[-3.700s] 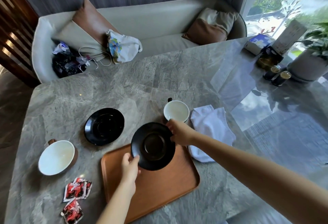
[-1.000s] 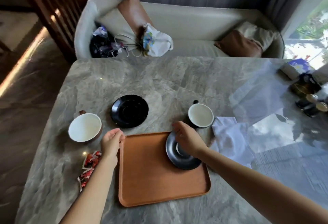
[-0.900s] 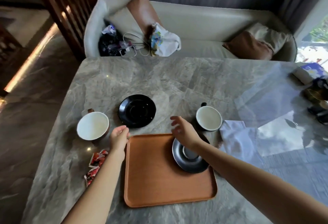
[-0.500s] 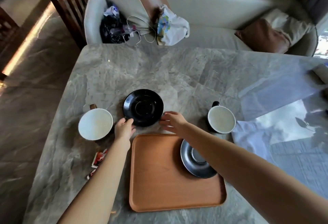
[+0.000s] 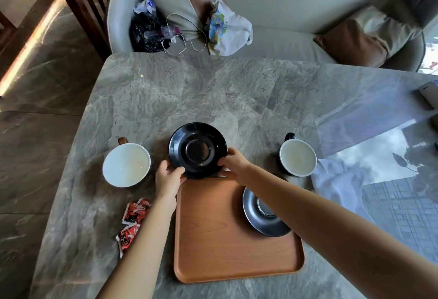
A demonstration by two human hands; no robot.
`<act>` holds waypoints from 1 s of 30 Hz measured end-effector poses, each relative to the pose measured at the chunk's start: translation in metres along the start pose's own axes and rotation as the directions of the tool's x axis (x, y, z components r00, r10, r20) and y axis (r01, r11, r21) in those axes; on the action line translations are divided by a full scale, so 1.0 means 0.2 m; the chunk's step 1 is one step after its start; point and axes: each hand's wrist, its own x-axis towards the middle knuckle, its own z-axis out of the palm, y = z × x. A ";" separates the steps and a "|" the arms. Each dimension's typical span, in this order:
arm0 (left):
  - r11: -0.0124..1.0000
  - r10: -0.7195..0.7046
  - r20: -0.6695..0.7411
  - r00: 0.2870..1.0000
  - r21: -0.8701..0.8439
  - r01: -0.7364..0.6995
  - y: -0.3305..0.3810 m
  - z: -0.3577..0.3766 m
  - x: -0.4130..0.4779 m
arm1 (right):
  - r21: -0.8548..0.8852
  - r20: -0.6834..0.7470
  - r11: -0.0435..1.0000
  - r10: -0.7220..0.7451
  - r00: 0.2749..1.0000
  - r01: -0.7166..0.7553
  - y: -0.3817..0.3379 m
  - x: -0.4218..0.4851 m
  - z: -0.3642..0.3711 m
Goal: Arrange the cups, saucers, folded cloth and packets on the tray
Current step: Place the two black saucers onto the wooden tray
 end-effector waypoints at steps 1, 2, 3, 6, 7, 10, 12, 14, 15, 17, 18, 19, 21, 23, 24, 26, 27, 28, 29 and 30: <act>1.000 0.013 0.012 1.000 0.013 -0.013 -0.01 0.00 -0.04 | 0.013 -0.001 1.000 -0.007 1.000 0.007 0.01 -0.02 -0.01; 1.000 0.019 0.021 1.000 0.020 -0.019 -0.03 0.00 -0.07 | 0.037 -0.002 0.999 -0.016 1.000 0.017 0.03 -0.03 -0.01; 1.000 0.018 0.030 0.999 0.012 -0.018 -0.05 0.00 -0.11 | 0.048 -0.004 0.998 -0.027 1.000 0.027 0.05 -0.04 -0.02; 0.998 0.051 0.075 0.996 -0.037 -0.049 -0.08 -0.01 -0.20 | 0.043 0.070 0.997 -0.061 0.996 0.058 0.07 -0.09 -0.06; 0.998 0.066 0.090 0.994 -0.030 -0.064 -0.09 -0.02 -0.23 | 0.004 0.098 0.997 -0.075 0.992 0.074 0.07 -0.11 -0.07; 0.996 0.085 0.089 0.992 0.028 -0.088 -0.13 -0.07 -0.29 | -0.129 0.078 0.982 -0.129 0.989 0.139 0.08 -0.15 -0.10; 0.989 0.111 0.050 0.993 0.090 -0.115 -0.17 -0.12 -0.32 | -0.311 0.052 0.925 -0.213 0.976 0.218 0.10 -0.16 -0.11; 0.978 0.138 0.014 0.990 0.156 -0.138 -0.20 -0.16 -0.34 | -0.570 0.070 0.772 -0.295 0.953 0.281 0.13 -0.18 -0.12; 0.972 0.143 -0.005 0.990 0.190 -0.139 -0.23 -0.17 -0.36 | -0.667 0.085 0.684 -0.324 0.942 0.295 0.15 -0.20 -0.13; 0.963 0.139 -0.053 0.989 0.242 -0.122 -0.28 -0.18 -0.39 | -0.746 0.115 0.587 -0.349 0.930 0.313 0.17 -0.23 -0.13; 0.959 0.138 -0.070 0.988 0.261 -0.116 -0.31 -0.19 -0.40 | -0.769 0.128 0.554 -0.354 0.926 0.318 0.19 -0.24 -0.13; 0.952 0.147 -0.085 0.985 0.284 -0.117 -0.34 -0.20 -0.41 | -0.794 0.135 0.523 -0.344 0.929 0.309 0.19 -0.25 -0.12; 0.918 0.192 -0.081 0.978 0.368 -0.149 -0.37 -0.22 -0.42 | -0.835 0.150 0.460 -0.338 0.929 0.302 0.21 -0.25 -0.12; 0.891 0.214 -0.057 0.975 0.422 -0.170 -0.38 -0.23 -0.43 | -0.864 0.142 0.410 -0.357 0.923 0.292 0.23 -0.25 -0.12; 0.888 0.215 -0.041 0.976 0.425 -0.177 -0.38 -0.23 -0.43 | -0.877 0.144 0.382 -0.371 0.918 0.292 0.25 -0.25 -0.12; 0.867 0.245 -0.026 0.969 0.453 -0.207 -0.37 -0.23 -0.45 | -0.906 0.155 0.310 -0.392 0.907 0.289 0.28 -0.24 -0.12; 0.842 0.272 -0.024 0.962 0.490 -0.226 -0.37 -0.23 -0.46 | -0.916 0.159 0.279 -0.406 0.900 0.287 0.29 -0.24 -0.11; 0.815 0.293 -0.017 0.956 0.528 -0.241 -0.37 -0.23 -0.47 | -0.925 0.160 0.253 -0.419 0.894 0.284 0.30 -0.23 -0.12; 0.790 0.309 -0.009 0.951 0.559 -0.251 -0.37 -0.23 -0.48 | -0.932 0.158 0.234 -0.427 0.890 0.278 0.30 -0.23 -0.12; 0.773 0.317 -0.004 0.948 0.580 -0.256 -0.37 -0.22 -0.48 | -0.937 0.159 0.216 -0.436 0.886 0.274 0.31 -0.23 -0.12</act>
